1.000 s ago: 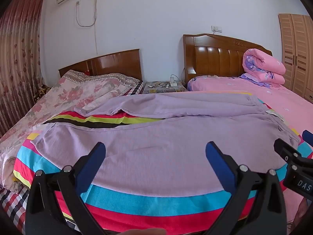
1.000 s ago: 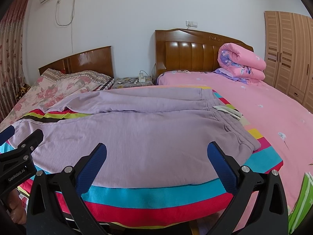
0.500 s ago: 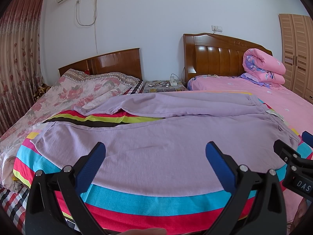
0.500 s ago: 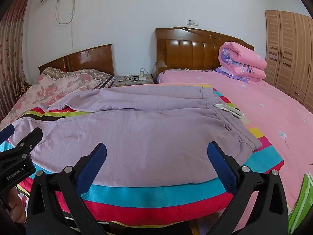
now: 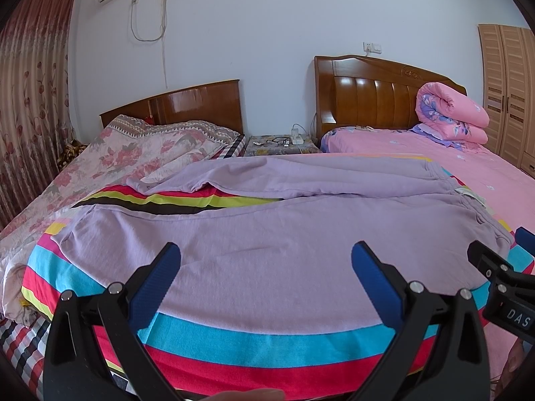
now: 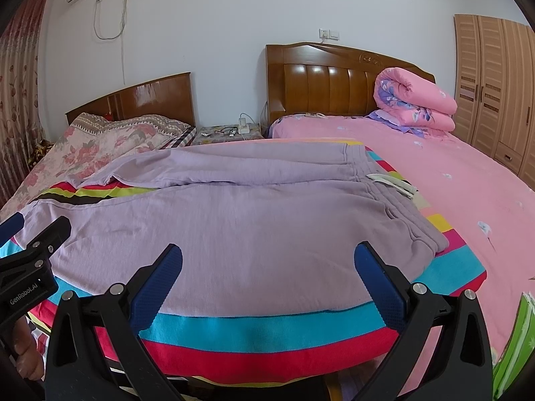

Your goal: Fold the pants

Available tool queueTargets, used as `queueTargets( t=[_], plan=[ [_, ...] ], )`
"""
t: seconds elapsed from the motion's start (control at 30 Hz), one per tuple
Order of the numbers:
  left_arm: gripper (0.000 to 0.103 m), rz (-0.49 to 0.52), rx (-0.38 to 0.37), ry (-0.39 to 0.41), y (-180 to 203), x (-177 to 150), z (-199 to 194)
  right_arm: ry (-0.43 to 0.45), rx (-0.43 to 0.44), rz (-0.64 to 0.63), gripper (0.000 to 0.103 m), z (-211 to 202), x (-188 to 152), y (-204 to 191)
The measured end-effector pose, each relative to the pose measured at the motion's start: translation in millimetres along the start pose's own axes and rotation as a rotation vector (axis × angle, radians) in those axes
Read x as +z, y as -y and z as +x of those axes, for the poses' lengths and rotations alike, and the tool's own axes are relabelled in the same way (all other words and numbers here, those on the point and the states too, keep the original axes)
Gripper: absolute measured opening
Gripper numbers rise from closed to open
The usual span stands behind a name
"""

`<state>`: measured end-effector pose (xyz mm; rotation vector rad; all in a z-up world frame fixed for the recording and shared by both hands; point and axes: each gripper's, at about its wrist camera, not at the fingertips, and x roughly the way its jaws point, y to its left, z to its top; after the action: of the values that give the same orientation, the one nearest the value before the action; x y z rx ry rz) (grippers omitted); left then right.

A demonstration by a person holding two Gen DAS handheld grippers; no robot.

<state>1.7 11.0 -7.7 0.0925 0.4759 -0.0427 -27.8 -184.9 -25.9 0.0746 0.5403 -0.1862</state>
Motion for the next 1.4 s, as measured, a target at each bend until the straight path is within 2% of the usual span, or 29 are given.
queueTargets(
  t=[0.5, 0.7, 0.8, 0.9, 1.0, 1.17, 1.23, 1.33, 1.37, 1.4],
  plan=[
    [0.102, -0.003, -0.014, -0.048, -2, 2, 10, -0.039, 0.001, 0.001, 0.099, 9, -4, 1],
    [0.102, 0.063, -0.052, -0.100, 4, 18, 37, -0.054, 0.016, -0.051, 0.099, 27, 5, 0],
    [0.102, 0.059, -0.084, -0.103, 2, 38, 61, -0.096, 0.018, -0.064, 0.099, 52, 18, 4],
    [0.102, 0.040, -0.140, -0.149, 3, 61, 94, -0.128, -0.005, -0.076, 0.099, 81, 38, 12],
    [0.102, 0.034, -0.178, -0.194, 8, 83, 132, -0.171, 0.021, -0.098, 0.099, 119, 66, 23],
    [0.102, 0.142, -0.097, -0.183, 25, 110, 181, -0.189, -0.024, -0.214, 0.099, 186, 116, 29],
    [0.102, 0.143, -0.060, -0.178, 24, 119, 201, -0.198, -0.011, -0.249, 0.099, 214, 132, 30],
    [0.102, 0.068, -0.046, -0.236, 11, 127, 233, -0.206, 0.086, -0.277, 0.099, 264, 159, 32],
    [0.102, 0.035, -0.076, -0.282, 6, 127, 245, -0.205, 0.134, -0.291, 0.099, 276, 165, 32],
    [0.102, 0.002, -0.145, -0.346, 1, 127, 260, -0.211, 0.240, -0.328, 0.099, 300, 175, 30]
  ],
)
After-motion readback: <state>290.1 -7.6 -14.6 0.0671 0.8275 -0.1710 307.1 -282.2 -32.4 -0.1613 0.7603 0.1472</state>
